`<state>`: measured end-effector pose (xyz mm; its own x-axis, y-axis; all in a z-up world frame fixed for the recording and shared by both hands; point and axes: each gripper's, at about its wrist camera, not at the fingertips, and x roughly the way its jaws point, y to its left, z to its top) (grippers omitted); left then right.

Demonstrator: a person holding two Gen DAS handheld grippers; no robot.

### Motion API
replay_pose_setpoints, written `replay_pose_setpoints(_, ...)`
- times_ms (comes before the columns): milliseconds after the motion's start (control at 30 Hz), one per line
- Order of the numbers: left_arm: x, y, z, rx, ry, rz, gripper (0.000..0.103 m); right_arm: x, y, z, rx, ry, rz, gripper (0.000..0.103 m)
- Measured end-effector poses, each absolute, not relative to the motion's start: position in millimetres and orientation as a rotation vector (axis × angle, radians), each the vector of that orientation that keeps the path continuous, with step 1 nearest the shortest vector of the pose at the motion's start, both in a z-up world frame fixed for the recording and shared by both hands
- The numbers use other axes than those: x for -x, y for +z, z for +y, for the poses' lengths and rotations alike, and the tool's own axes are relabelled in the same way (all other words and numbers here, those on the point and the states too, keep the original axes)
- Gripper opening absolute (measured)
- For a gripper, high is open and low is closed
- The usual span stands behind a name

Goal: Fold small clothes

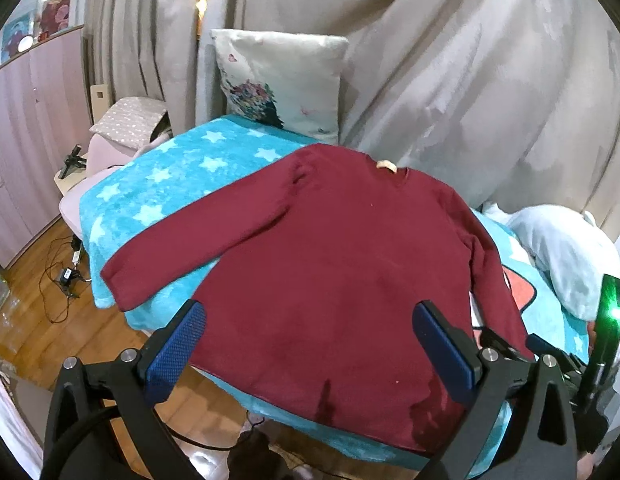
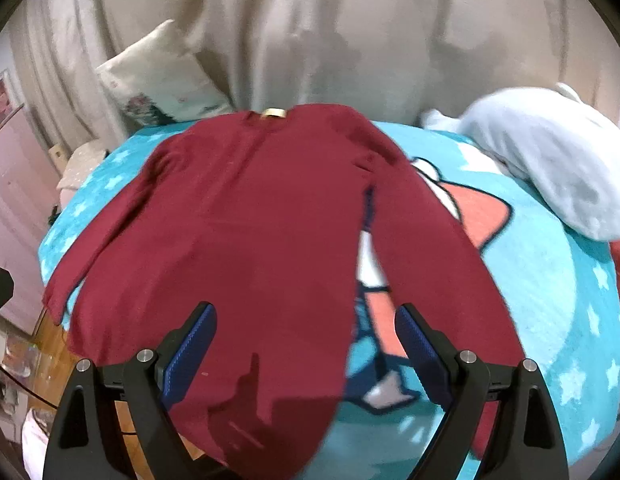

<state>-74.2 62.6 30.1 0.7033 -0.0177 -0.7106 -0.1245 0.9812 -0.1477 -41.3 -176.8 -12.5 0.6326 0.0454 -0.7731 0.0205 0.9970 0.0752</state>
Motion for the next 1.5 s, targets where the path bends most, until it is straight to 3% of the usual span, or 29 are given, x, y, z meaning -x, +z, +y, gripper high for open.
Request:
replay_pose_setpoints(833, 44, -3, 53, 0.208, 0.112, 0.923, 0.103, 60, -47, -291, -0.240, -0.187, 0.983, 0.093)
replay_pose_setpoints(1167, 38, -6, 44, 0.200, 0.080, 0.931, 0.103, 109, -67, -381, -0.429, -0.378, 0.980, 0.093)
replay_pose_setpoints(1500, 43, -6, 48, 0.207, 0.068, 0.913, 0.103, 101, -89, -350, -0.382, -0.293, 1.020, 0.090)
